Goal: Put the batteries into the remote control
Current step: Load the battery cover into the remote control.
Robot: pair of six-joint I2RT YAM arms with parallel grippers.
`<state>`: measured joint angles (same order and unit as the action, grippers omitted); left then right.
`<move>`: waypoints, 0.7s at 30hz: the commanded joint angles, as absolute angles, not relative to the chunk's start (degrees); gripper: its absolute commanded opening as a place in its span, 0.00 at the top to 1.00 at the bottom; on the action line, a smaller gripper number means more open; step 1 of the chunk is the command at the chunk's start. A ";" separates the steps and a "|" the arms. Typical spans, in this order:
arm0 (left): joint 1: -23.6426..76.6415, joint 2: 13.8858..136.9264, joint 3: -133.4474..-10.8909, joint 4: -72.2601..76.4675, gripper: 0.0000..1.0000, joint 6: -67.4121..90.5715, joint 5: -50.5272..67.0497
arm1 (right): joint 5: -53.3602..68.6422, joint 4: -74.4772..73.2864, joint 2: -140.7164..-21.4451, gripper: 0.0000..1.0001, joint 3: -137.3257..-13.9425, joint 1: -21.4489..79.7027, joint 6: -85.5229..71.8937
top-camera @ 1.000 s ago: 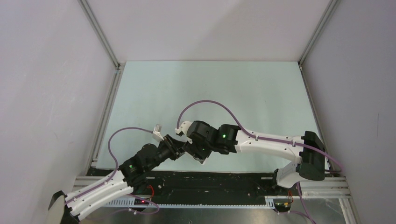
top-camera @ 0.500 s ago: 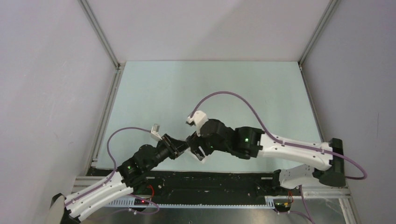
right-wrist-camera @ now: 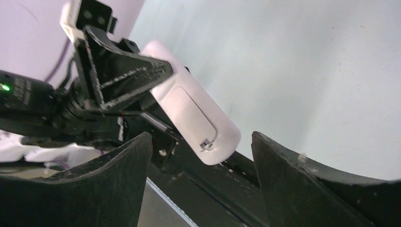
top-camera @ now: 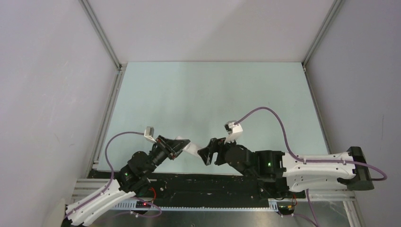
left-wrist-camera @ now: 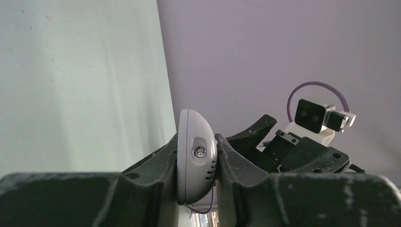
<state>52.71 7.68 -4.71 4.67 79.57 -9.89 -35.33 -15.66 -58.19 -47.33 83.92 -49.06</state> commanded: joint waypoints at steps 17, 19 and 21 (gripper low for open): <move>52.47 5.83 -4.72 7.29 1.00 81.52 -11.46 | -39.73 3.71 -52.38 0.15 -34.16 83.04 -70.39; 52.47 5.84 -4.74 7.29 1.00 81.56 -11.42 | -38.62 5.35 -52.86 0.15 -33.43 82.70 -70.63; 52.49 5.81 -4.78 7.27 1.00 81.47 -11.42 | -37.48 7.43 -53.23 0.15 -32.52 82.32 -70.79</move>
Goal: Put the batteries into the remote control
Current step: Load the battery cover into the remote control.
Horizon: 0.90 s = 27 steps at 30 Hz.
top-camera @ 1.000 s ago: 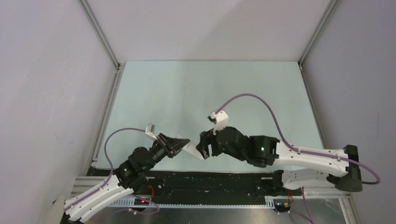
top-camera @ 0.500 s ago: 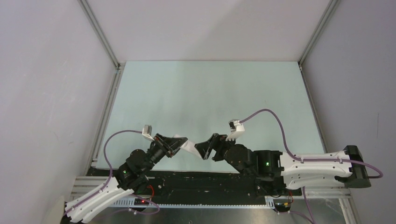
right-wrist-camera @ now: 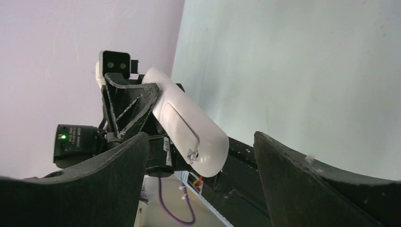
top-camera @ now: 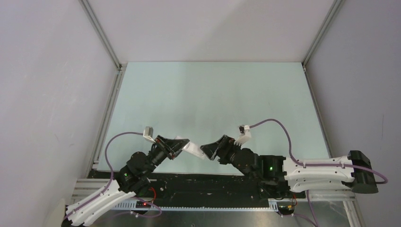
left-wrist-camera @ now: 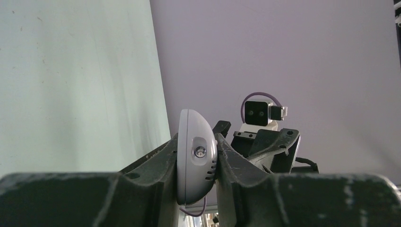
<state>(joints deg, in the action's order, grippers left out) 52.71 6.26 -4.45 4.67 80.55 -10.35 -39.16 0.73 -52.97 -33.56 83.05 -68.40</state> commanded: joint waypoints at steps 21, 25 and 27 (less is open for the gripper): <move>52.50 6.22 -4.44 7.29 1.00 81.68 -10.70 | -30.20 14.70 -57.92 0.36 -31.02 79.52 -70.74; 52.47 6.09 -4.32 7.28 1.00 81.76 -10.67 | -29.71 14.37 -58.41 0.40 -31.03 79.17 -71.01; 52.48 5.98 -4.25 7.29 1.00 81.76 -10.72 | -29.28 14.04 -58.74 0.43 -30.98 78.92 -71.20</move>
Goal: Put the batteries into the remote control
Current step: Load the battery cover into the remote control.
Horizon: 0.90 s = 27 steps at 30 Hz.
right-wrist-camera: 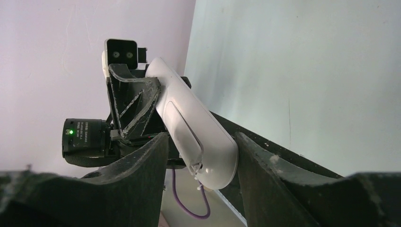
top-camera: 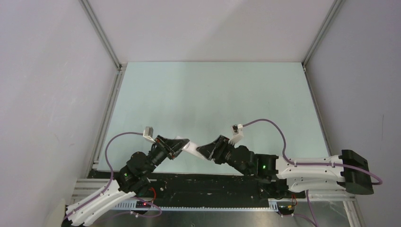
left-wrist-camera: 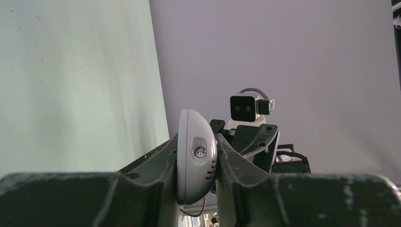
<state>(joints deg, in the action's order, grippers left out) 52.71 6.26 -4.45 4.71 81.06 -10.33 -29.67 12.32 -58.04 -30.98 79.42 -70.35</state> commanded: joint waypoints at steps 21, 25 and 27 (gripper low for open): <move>52.52 5.98 -4.55 7.26 1.00 81.81 -10.47 | -27.67 14.61 -61.58 0.62 -31.02 77.90 -70.46; 52.47 6.01 -4.13 7.29 1.00 82.05 -10.54 | -28.03 13.25 -59.70 0.35 -31.02 77.62 -69.51; 52.47 5.99 -4.01 7.29 1.00 82.18 -10.56 | -28.21 13.11 -58.52 0.28 -31.03 77.49 -68.26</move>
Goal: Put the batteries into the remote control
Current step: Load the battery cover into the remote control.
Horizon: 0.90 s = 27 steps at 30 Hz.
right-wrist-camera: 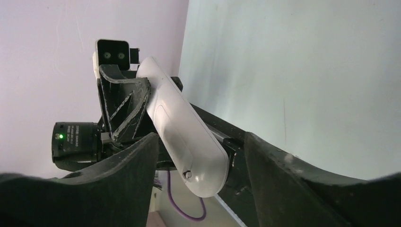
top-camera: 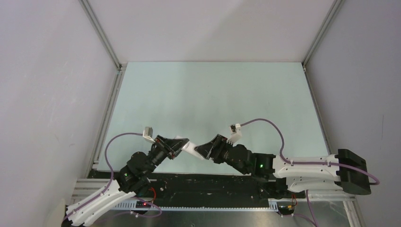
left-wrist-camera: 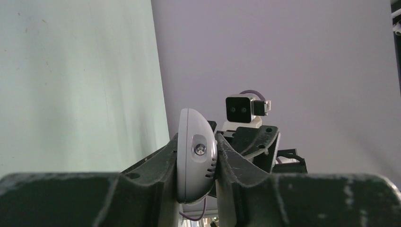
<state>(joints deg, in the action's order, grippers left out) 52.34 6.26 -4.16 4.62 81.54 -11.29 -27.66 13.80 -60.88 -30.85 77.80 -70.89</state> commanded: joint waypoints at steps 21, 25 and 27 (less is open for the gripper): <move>52.47 0.13 -1.88 7.21 1.00 82.91 -15.18 | -18.09 26.12 -57.30 0.27 -26.19 73.44 -67.88; 52.52 0.11 -1.76 7.29 1.00 83.27 -15.06 | -15.97 28.99 -58.05 0.31 -26.19 72.56 -66.91; 52.50 0.16 -1.76 7.29 1.00 83.29 -15.12 | -14.93 30.25 -58.58 0.35 -26.19 72.25 -66.83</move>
